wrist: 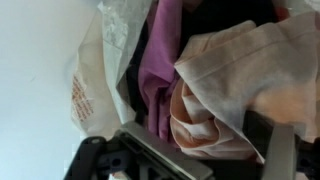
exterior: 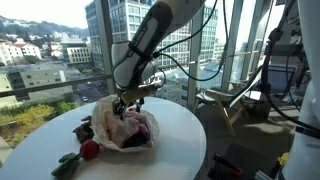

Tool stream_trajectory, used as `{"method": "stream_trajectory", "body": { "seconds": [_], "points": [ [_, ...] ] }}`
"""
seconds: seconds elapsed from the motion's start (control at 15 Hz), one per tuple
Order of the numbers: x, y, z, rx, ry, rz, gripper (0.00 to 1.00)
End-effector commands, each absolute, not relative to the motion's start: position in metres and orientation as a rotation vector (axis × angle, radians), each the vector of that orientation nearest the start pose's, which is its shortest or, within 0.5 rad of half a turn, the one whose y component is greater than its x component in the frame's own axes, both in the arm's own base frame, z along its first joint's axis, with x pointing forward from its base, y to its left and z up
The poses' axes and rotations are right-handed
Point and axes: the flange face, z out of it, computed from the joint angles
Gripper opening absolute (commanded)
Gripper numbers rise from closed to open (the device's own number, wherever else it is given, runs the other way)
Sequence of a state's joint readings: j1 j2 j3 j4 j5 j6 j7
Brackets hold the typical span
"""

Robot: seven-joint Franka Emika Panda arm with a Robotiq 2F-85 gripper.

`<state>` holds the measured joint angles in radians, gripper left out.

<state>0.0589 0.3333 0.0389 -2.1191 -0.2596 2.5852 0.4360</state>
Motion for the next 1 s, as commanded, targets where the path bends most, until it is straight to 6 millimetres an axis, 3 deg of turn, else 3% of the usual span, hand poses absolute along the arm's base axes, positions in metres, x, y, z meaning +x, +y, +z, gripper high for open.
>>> {"method": "stream_trajectory", "body": {
  "seconds": [0.0,0.27,0.4,0.67,0.93],
  "points": [
    [0.620,0.084,0.248,-3.140,0.201,-0.245,1.00],
    [0.624,0.107,0.217,-3.198,0.199,-0.151,1.00],
    [0.621,0.117,0.205,-3.199,0.166,-0.106,0.72],
    [0.616,0.132,0.195,-3.202,0.144,-0.060,0.43],
    [0.608,0.135,0.205,-3.180,0.149,-0.042,0.14]
  ]
}}
